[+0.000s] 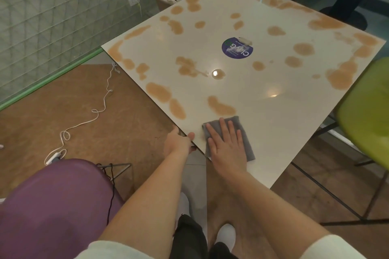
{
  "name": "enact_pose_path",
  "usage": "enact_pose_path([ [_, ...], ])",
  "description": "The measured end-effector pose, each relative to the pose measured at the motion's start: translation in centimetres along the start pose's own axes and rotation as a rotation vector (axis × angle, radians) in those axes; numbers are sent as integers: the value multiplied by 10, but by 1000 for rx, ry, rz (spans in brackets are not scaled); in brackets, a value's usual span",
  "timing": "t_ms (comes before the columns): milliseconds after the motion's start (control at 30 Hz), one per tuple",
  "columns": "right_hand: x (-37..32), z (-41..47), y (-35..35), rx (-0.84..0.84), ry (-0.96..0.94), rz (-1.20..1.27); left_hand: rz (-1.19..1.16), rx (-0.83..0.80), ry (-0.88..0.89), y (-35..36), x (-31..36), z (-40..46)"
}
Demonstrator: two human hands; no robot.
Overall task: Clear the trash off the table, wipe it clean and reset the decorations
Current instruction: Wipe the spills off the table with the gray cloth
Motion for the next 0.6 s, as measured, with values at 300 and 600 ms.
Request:
enact_pose_path([
  [300, -8, -8, 9, 17, -19, -21, 33, 2, 17, -1, 1, -1],
  [600, -16, -5, 5, -21, -86, -4, 10, -5, 7, -1, -1, 1],
])
Point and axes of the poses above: each hand's wrist, its own z-axis towards the middle knuckle, its own y-axis out of the palm, x = y × z, the point moved 5 cm from there along z, towards the middle knuckle, and after that the axes turned 12 degrees about -x, right-handed, at the moved point
